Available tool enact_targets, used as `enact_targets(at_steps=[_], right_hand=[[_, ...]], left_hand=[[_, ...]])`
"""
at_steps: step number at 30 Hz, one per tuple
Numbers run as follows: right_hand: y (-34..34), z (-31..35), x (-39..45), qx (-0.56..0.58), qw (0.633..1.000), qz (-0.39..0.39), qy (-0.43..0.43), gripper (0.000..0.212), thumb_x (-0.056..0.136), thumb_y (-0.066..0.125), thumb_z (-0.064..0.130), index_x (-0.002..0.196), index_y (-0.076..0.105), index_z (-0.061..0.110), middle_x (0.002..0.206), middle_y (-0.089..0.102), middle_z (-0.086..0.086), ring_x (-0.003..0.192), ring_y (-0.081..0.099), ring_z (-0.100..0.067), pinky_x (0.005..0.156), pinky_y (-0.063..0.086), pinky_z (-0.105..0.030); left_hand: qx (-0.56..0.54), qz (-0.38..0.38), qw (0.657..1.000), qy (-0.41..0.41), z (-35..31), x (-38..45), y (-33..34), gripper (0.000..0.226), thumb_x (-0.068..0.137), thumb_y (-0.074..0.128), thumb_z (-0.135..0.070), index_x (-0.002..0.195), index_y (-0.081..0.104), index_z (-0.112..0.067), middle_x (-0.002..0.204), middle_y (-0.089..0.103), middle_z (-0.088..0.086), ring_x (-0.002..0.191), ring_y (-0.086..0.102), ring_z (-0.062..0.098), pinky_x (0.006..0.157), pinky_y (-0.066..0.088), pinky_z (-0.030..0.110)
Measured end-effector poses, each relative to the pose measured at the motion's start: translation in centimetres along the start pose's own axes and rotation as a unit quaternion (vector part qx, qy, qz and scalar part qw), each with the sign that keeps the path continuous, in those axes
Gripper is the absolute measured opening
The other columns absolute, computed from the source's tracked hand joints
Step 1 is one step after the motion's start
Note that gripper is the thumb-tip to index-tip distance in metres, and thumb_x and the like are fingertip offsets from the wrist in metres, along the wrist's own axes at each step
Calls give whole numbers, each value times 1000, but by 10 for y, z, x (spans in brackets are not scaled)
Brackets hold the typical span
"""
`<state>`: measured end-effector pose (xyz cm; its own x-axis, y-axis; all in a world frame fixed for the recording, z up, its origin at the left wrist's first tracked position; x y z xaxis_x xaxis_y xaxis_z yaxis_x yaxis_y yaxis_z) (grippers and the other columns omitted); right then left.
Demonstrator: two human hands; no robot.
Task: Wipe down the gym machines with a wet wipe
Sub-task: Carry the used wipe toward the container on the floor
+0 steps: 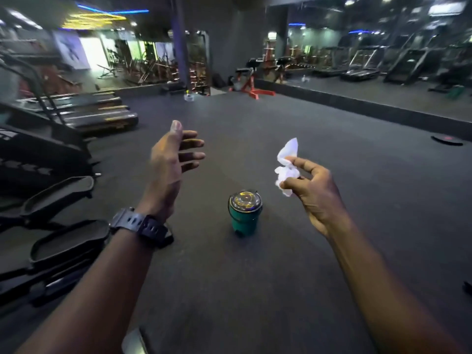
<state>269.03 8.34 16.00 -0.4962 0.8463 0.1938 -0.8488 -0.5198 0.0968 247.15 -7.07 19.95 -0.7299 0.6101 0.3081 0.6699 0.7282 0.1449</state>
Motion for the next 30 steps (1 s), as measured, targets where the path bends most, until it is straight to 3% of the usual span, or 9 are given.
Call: enact_targets(at_steps=[4,10,13,22,30], right_hand=[[8,-17,48,-16,1000,14,-10,50,73,59,-22,112,68,8,119,67,-5,89,69,-8,66,53,-18],[27,-50,137,-60,998,-27,-13,39,76,68,-9,108,72,13,99,76,1,83,67,-4,71,52,-16],[43,-67,189,-81,995,-50,-26,36,76,71,-3,104,73,18,98,76,3,84,68,-4,76,52,-19],[86,-107,331,-141,984,-110,-26,37,77,73,-5,108,74,16,98,76,7,89,71,-2,69,49,-10],[98,-153,453,-131,980,-148,-33,34,78,75,0,107,75,19,99,76,5,94,71,-9,80,55,-21]], left_hand=[[1,-25,1000,-11,25,38,3,53,93,42,-63,103,69,-18,103,75,8,86,70,22,73,53,30],[-12,-24,999,-22,75,127,9,57,91,43,-63,107,68,-14,106,75,12,86,69,24,73,52,31],[-3,-2,1000,-24,100,189,10,58,93,41,-62,108,68,-14,109,74,14,88,70,24,77,51,34],[10,82,996,-34,150,387,19,57,94,40,-62,107,69,-15,108,75,10,88,71,23,81,52,39],[12,127,991,-38,220,509,50,55,97,39,-60,108,69,-15,107,75,9,89,72,25,82,53,41]])
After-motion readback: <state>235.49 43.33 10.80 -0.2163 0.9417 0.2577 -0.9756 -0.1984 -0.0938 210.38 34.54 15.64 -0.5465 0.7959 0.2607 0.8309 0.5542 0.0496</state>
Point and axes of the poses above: each hand's wrist, its own x-axis towards the middle knuckle, its own y-axis out of the palm, z = x × y, the point moved 5 cm from there along x, towards the middle knuckle
